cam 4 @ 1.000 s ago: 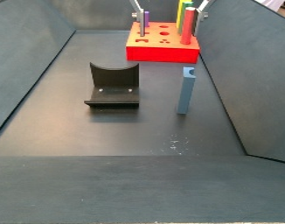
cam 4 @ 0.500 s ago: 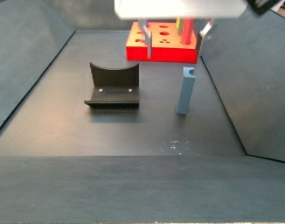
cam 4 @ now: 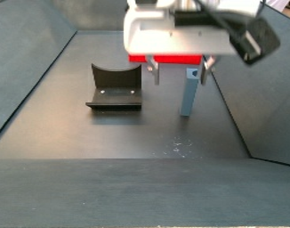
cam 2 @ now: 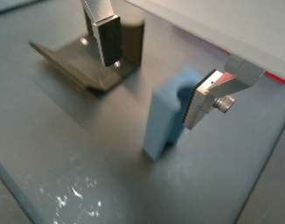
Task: Pick up the arch object. Move up. Move to above the board. Insert the arch object.
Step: Pick up the arch object.
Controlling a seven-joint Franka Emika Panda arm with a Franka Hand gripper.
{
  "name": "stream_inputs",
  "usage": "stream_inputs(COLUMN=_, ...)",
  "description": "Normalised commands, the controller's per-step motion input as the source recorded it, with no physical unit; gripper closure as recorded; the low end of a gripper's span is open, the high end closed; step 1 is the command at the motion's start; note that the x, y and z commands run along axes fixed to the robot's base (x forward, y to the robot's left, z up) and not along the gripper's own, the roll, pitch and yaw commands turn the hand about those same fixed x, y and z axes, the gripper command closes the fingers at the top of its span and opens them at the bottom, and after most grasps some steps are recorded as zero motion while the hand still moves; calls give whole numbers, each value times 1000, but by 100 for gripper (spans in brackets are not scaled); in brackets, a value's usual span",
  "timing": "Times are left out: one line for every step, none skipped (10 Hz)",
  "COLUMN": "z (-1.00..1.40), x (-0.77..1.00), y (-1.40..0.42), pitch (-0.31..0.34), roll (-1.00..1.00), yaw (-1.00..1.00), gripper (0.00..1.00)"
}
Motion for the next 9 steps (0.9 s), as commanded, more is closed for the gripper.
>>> stream_inputs(z=-460, x=0, y=0, pitch=0, roll=-61, yaw=-214, gripper=0)
stream_inputs(z=-100, x=0, y=0, pitch=-10, roll=-34, yaw=0, gripper=0)
stream_inputs(z=0, x=0, y=0, pitch=-6, roll=0, yaw=0, gripper=0)
stream_inputs(z=0, x=0, y=0, pitch=0, roll=0, yaw=0, gripper=0)
stream_inputs(z=0, x=0, y=0, pitch=0, roll=0, yaw=0, gripper=100)
stream_inputs(z=0, x=0, y=0, pitch=0, roll=0, yaw=0, gripper=100)
stream_inputs(z=0, x=0, y=0, pitch=0, roll=0, yaw=0, gripper=100)
stream_inputs(z=0, x=0, y=0, pitch=0, roll=0, yaw=0, gripper=100)
stream_inputs(z=0, x=0, y=0, pitch=0, roll=0, yaw=0, gripper=100)
